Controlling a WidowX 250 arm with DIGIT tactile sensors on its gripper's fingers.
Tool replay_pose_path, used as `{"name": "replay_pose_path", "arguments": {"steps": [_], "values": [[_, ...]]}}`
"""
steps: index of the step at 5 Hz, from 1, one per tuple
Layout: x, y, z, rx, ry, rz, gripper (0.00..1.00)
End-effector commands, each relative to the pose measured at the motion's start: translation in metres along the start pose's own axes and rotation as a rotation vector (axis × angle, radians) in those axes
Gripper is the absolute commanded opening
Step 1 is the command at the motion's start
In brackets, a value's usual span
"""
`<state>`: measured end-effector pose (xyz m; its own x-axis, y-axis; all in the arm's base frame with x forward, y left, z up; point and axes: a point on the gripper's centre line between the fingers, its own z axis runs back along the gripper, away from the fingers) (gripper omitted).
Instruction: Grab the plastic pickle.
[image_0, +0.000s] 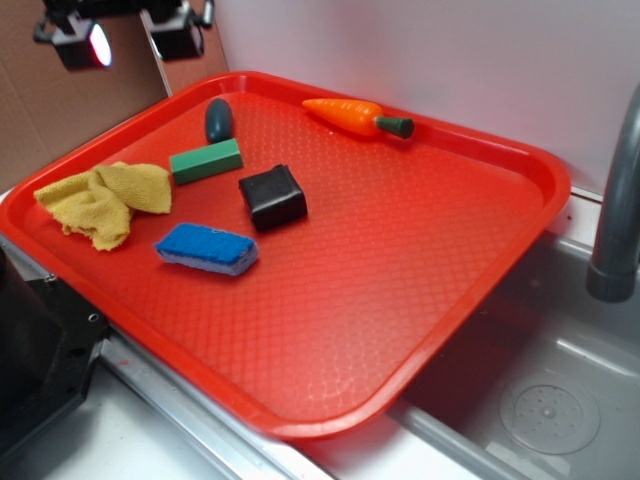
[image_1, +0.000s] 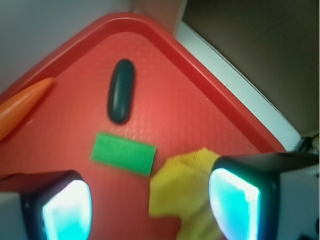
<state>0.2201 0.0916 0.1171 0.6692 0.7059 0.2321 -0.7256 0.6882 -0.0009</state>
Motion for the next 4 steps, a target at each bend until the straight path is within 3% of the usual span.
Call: {"name": "replay_pose_path", "arguments": {"steps": [1,2,4], "values": [[0.042,-0.003,-0.057,0.009,-0.074,0.032,1.0],[0.06,-0.008,-0.081,-0.001,-0.069,0.035,1.0],[0.071,-0.016,-0.106,-0.026,-0.018,-0.016,1.0]]}}
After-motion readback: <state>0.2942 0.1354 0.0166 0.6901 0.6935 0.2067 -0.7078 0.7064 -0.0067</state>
